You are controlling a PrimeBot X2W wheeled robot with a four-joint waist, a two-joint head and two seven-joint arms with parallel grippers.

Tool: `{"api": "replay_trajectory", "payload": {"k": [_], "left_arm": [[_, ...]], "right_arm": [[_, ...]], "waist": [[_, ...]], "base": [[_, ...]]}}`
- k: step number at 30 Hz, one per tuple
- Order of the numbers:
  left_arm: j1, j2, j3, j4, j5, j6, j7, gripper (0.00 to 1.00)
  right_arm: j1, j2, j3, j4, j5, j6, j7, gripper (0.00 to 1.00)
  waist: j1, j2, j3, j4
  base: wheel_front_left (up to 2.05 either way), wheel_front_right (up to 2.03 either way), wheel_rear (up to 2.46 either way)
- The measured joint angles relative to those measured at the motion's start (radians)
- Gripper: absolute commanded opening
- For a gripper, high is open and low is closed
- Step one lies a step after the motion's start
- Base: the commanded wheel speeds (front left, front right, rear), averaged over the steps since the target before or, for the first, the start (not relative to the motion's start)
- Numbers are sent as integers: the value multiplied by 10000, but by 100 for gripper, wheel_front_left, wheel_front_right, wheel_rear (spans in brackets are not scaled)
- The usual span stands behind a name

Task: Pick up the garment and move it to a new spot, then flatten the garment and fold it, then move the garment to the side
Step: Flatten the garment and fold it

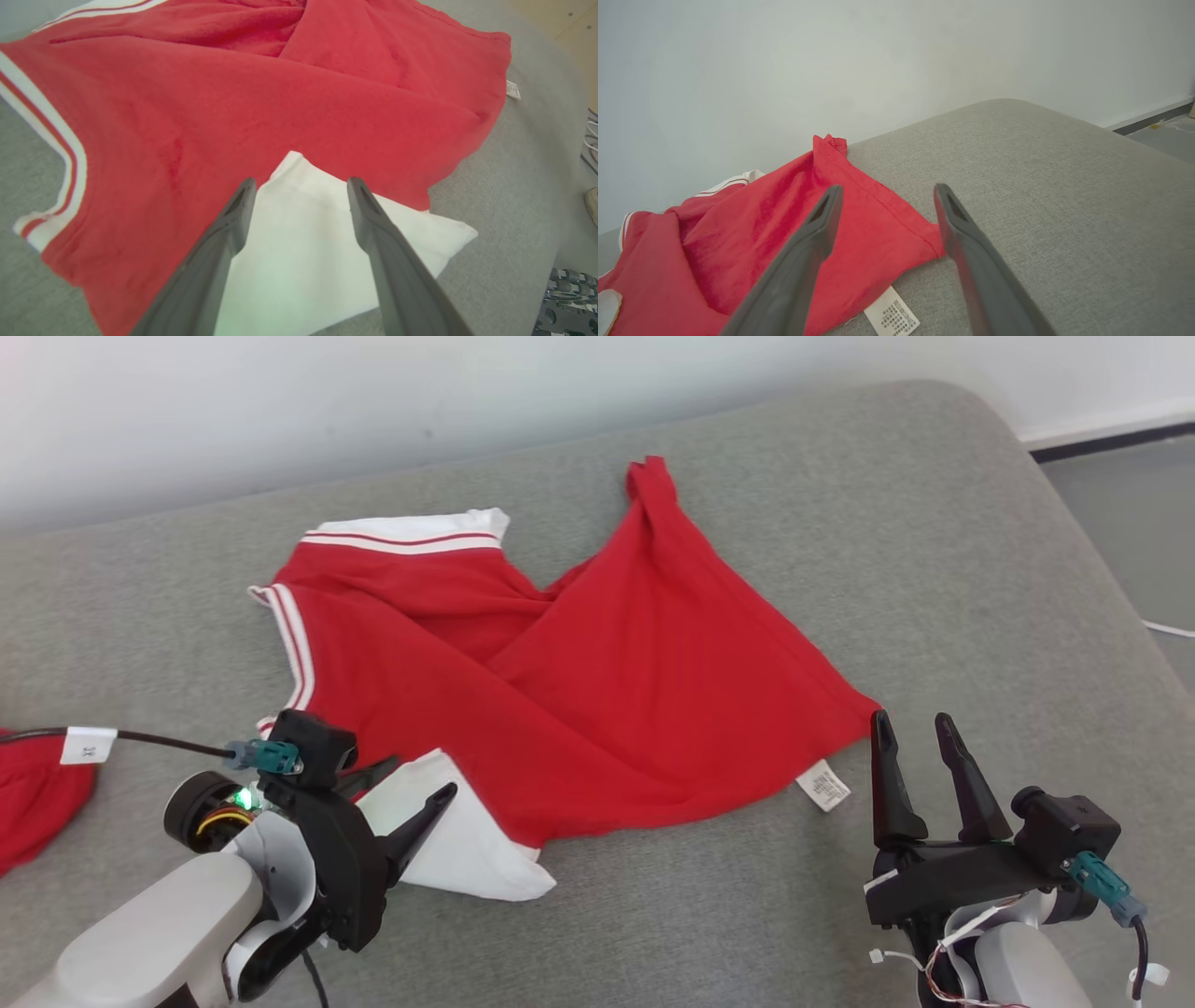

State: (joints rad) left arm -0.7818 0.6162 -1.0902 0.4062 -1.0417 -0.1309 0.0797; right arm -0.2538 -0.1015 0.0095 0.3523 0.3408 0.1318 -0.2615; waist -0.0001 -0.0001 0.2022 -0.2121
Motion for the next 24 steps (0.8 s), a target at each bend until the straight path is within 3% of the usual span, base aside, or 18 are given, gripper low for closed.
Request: {"api": "replay_trajectory", "payload": {"k": [8,9,11,19,21,24], "left_arm": [[-90,-222,-190,817,378,2,-303,100],[-140,-276,-242,940,424,0,-320,47],[-237,-274,-328,1189,548,2,-326,0],[-398,-454,-167,1373,456,0,-1108,0],[-343,-393,25,694,368,12,-1630,0],[134,-79,211,-267,272,380,-2084,0]], "right_arm": [[-11,4,-19,-54,23,0,0,100],[-11,4,-29,-69,23,0,-2,100],[-11,4,-44,-86,23,0,0,100],[117,-35,-234,-121,0,0,-2,100],[291,-59,-293,-71,-12,0,0,100],[341,-54,-345,-128,-13,0,-2,100]], "waist": [[1,1,142,-444],[1,1,164,-465],[1,1,196,-492],[1,1,101,-300],[1,1,-52,-27],[1,1,-176,215]], "base": [[0,0,0],[0,0,0],[0,0,0],[0,0,0],[0,0,0],[0,0,0]]}}
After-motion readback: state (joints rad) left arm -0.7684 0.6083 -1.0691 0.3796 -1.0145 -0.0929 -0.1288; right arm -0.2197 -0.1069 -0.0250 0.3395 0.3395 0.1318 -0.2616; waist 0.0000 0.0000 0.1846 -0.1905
